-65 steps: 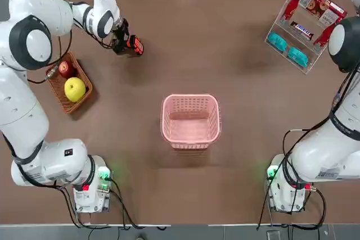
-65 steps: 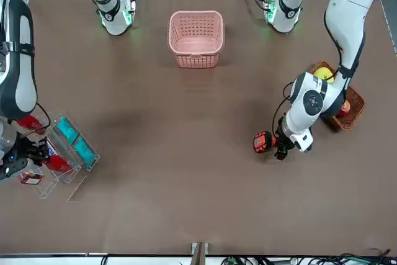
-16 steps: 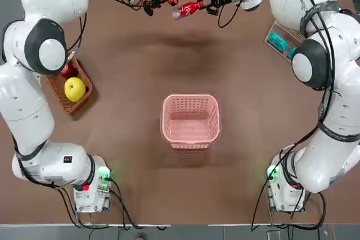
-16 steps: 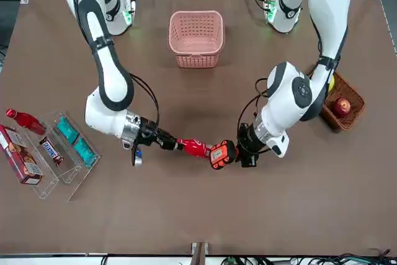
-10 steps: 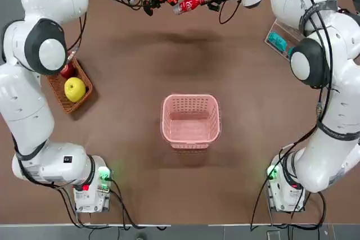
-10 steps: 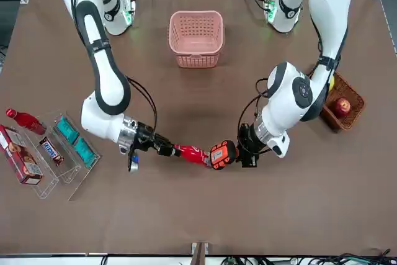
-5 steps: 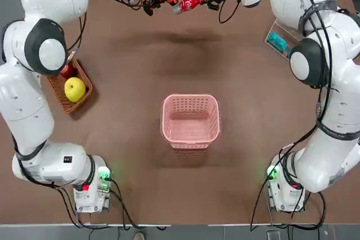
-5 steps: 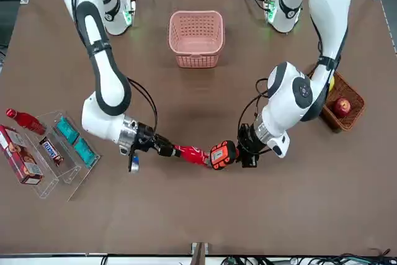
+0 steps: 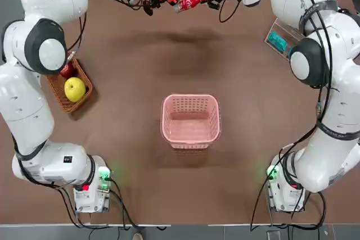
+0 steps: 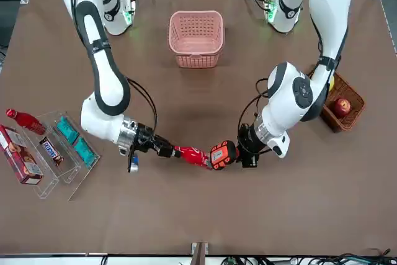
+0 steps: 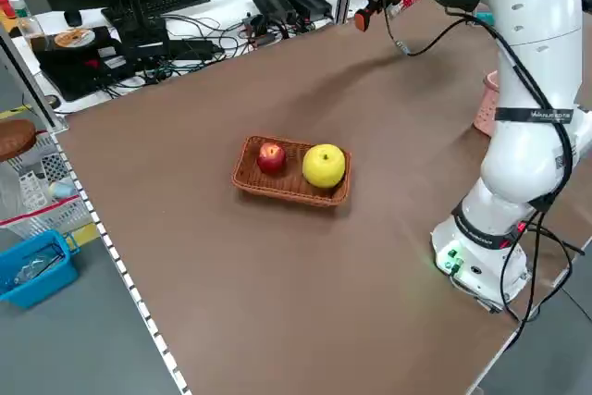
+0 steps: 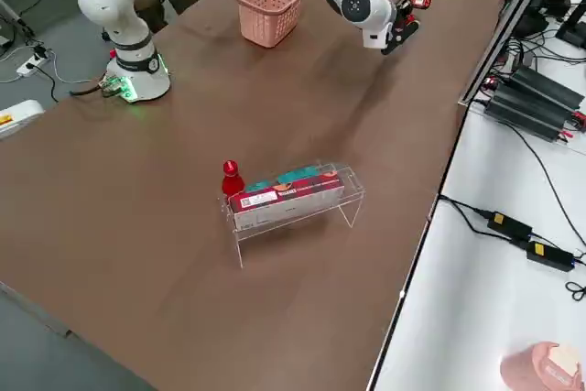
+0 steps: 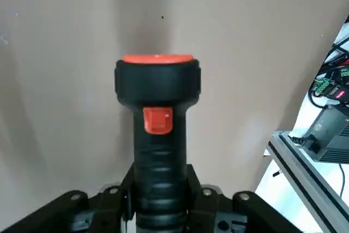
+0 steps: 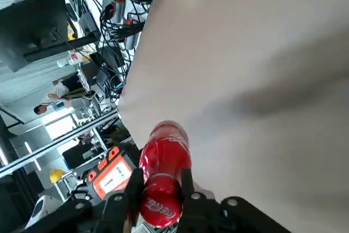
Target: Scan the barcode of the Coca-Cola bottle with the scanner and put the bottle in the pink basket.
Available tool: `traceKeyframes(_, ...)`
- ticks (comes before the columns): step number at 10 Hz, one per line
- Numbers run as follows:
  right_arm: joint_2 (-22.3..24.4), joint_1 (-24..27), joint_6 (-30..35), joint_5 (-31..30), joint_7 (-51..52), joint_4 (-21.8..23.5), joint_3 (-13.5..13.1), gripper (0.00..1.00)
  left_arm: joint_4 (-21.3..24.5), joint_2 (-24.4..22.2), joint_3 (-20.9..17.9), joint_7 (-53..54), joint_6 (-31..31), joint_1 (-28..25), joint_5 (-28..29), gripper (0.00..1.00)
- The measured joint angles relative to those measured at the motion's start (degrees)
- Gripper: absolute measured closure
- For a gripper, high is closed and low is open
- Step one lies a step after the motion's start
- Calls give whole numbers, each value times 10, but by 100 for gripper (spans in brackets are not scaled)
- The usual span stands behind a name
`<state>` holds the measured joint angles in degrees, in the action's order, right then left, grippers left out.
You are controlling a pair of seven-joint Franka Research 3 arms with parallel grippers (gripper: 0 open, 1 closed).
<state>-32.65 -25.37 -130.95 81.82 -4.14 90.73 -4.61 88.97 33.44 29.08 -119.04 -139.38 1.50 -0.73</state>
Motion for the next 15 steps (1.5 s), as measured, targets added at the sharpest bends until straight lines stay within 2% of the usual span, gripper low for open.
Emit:
traceKeyframes(3, 28, 20, 28, -65, 0, 40, -6, 68, 0, 0, 0, 0, -1, 0, 0, 64)
traceKeyframes(6, 136, 33, 55, -144, -36, 141, -7, 68, 7, 0, 12, 9, 3, -15, 5, 64)
traceKeyframes(8, 228, 32, 97, -173, -108, 202, -6, 68, 25, 0, 42, 11, 34, -55, 62, 64)
traceKeyframes(11, 335, 20, 159, -261, -258, 251, -3, 68, 74, 1, 75, 1, 47, -115, 174, 64)
traceKeyframes(13, 377, -11, 199, -358, -347, 260, 2, 68, 112, 3, 83, -17, 47, -152, 240, 64)
traceKeyframes(15, 395, -61, 204, -413, -429, 263, 7, 68, 144, 7, 90, -53, 47, -184, 289, 64)
